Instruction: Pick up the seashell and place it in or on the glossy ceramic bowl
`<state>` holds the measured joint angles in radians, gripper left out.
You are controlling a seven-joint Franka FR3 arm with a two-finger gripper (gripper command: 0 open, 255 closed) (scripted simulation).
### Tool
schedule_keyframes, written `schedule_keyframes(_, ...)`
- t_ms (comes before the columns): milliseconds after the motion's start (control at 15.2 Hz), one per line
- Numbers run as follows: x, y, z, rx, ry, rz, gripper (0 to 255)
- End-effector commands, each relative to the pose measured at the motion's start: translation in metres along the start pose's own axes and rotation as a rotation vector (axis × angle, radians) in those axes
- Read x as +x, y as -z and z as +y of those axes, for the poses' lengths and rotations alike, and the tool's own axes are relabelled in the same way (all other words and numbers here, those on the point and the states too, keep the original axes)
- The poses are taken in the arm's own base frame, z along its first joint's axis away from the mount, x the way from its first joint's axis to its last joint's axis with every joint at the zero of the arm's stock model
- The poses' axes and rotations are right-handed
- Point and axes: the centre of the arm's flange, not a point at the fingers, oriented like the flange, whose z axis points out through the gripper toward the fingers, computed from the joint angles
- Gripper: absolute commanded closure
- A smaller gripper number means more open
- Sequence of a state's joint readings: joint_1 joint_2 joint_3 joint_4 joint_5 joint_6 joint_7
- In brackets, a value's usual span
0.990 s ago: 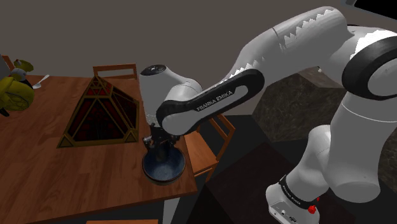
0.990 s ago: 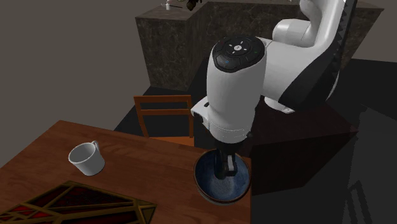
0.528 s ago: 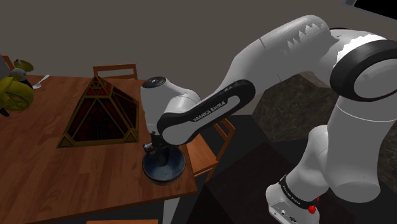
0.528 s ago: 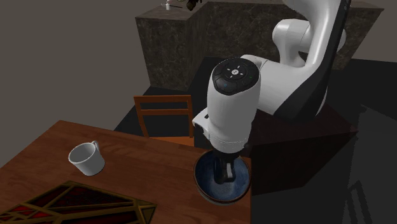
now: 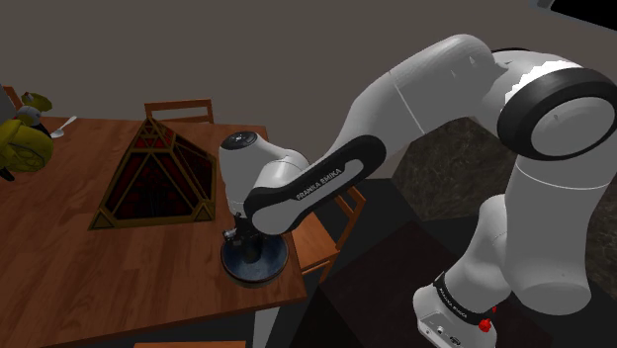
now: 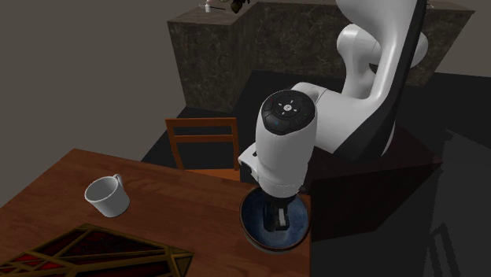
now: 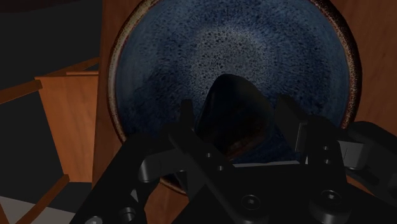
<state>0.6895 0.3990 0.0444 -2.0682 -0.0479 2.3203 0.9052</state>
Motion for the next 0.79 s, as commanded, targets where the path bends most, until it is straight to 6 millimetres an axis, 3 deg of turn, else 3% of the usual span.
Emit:
schedule_keyframes(0,0.0,0.0,0.0,0.0,0.0,0.0,255)
schedule_keyframes(198,0.0,0.0,0.0,0.0,0.0,0.0,255)
schedule_keyframes(264,0.0,0.0,0.0,0.0,0.0,0.0,0)
schedule_keyframes(594,0.0,0.0,0.0,0.0,0.0,0.0,0)
schedule_keyframes(726,0.0,0.026,0.0,0.0,0.0,0.0,0)
